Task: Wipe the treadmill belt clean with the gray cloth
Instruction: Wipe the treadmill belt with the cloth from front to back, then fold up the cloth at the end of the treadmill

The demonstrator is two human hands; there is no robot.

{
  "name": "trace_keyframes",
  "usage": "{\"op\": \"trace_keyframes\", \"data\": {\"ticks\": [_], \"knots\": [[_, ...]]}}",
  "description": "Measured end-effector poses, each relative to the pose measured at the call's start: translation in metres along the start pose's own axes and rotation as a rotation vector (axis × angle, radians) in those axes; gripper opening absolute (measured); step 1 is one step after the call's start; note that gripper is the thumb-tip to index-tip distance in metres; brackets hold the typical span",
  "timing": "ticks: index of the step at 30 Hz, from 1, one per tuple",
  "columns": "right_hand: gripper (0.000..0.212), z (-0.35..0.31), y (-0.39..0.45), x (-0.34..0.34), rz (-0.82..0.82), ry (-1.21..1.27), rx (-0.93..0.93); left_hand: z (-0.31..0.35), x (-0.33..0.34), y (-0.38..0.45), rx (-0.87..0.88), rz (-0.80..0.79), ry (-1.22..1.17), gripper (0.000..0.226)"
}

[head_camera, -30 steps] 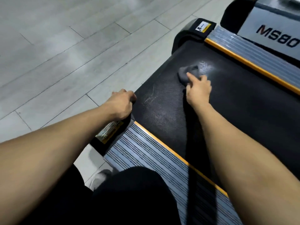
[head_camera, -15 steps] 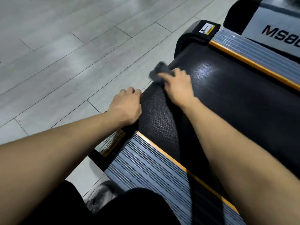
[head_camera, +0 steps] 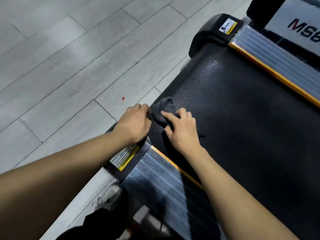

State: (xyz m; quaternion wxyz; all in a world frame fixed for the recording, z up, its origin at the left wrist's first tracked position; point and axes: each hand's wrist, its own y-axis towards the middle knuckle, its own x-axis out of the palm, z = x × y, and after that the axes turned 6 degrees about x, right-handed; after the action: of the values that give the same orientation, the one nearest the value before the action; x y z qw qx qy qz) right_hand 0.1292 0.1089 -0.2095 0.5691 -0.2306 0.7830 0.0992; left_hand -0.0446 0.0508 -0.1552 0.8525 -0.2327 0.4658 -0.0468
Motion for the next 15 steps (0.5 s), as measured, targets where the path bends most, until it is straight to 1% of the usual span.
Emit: {"op": "trace_keyframes", "data": {"ticks": [2,3,4,6,8,9,10,12,14,15], "knots": [[0.044,-0.010,-0.004,-0.016,-0.038,0.107,0.048,0.001,-0.011,-0.014,-0.031,-0.004,-0.013,0.039],[0.043,-0.017,-0.007,-0.025,-0.026,0.175,0.062,0.002,-0.015,-0.019,-0.052,0.000,-0.054,0.043],[0.043,-0.027,-0.013,-0.034,-0.002,0.239,0.070,0.003,-0.019,-0.025,-0.085,0.016,-0.153,0.047],[0.044,-0.047,-0.026,-0.054,0.045,0.383,0.076,0.010,-0.028,-0.035,-0.180,0.083,-0.519,0.048],[0.044,-0.067,-0.043,-0.075,0.025,0.544,0.102,0.020,-0.042,-0.047,-0.257,0.164,-0.894,0.048],[0.043,-0.077,-0.051,-0.089,0.000,0.608,0.117,0.026,-0.052,-0.055,-0.278,0.178,-0.998,0.047],[0.043,-0.085,-0.059,-0.102,-0.016,0.644,0.127,0.033,-0.063,-0.063,-0.289,0.184,-1.043,0.044],[0.041,-0.099,-0.075,-0.126,-0.035,0.686,0.155,0.042,-0.086,-0.081,-0.282,0.187,-1.059,0.031],[0.043,-0.113,-0.085,-0.147,-0.078,0.741,0.206,0.042,-0.110,-0.098,-0.196,0.182,-0.996,0.018],[0.046,-0.121,-0.087,-0.158,-0.111,0.795,0.241,0.039,-0.122,-0.106,-0.139,0.170,-0.941,0.017]]}}
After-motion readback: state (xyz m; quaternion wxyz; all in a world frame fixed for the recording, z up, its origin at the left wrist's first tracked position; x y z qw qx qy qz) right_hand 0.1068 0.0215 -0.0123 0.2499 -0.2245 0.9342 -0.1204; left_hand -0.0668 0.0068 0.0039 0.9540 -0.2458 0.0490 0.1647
